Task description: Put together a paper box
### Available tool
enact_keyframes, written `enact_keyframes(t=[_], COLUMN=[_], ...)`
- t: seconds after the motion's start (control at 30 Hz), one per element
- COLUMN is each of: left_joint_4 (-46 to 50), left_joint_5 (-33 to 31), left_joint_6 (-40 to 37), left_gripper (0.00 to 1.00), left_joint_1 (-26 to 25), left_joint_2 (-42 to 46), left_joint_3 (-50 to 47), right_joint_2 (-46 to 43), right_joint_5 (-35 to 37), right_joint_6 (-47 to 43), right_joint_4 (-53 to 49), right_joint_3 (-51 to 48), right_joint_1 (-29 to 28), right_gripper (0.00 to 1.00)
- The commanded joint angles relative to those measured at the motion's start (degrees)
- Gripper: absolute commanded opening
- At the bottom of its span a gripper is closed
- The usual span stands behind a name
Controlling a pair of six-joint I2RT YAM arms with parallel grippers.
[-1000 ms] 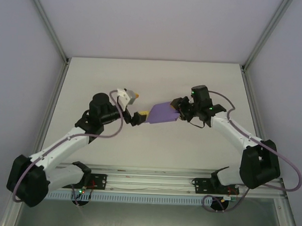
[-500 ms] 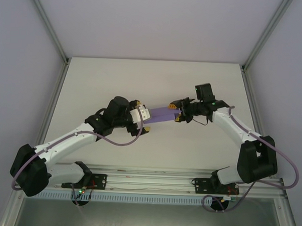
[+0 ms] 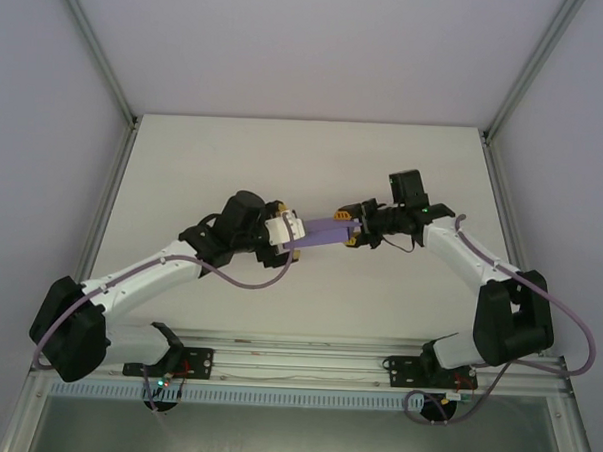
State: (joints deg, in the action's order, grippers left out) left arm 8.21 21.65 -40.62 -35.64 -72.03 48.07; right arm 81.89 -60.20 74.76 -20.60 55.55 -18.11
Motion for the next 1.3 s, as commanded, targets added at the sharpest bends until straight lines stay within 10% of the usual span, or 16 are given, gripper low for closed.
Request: enact_keyframes(t=[0.0, 0.33, 0.63, 0.93, 1.2, 1.27], left_joint_4=[-1.45, -1.90, 1.88, 10.77, 19.92, 22.49], left_joint_5=[1.98, 5.36, 4.97, 4.24, 13.69, 14.56], left_joint_6=[-2.16, -2.62, -2.84, -2.34, -1.72, -2.22], left_gripper=[0.85, 0.54, 0.47, 0.44, 0.44, 0.44], left_joint_1=[-0.53, -0.55, -0.48, 0.46, 4.86, 4.96], left_joint_2=[0.22, -1.15, -1.39, -4.26, -9.92, -11.57], left_joint_3=[1.63, 3.00, 3.99, 5.36, 8.54, 9.93], right_joint_2=[0.10, 2.33, 2.01, -6.75, -18.22, -19.99], right_joint_5=[-2.34, -4.31, -1.10, 29.59, 47.98, 42.45], right_joint_6=[0.43, -2.24, -4.51, -27.15, -51.76, -63.34], right_joint_4=[0.30, -0.43, -1.40, -1.75, 14.39, 18.44], right_joint_3=[0.05, 0.74, 1.48, 3.28, -5.26, -6.90], right_joint_1=[-0.41, -1.03, -0.29, 4.71, 9.30, 9.41], right_gripper=[0.32, 0.35, 0.61, 0.99, 1.00, 1.00])
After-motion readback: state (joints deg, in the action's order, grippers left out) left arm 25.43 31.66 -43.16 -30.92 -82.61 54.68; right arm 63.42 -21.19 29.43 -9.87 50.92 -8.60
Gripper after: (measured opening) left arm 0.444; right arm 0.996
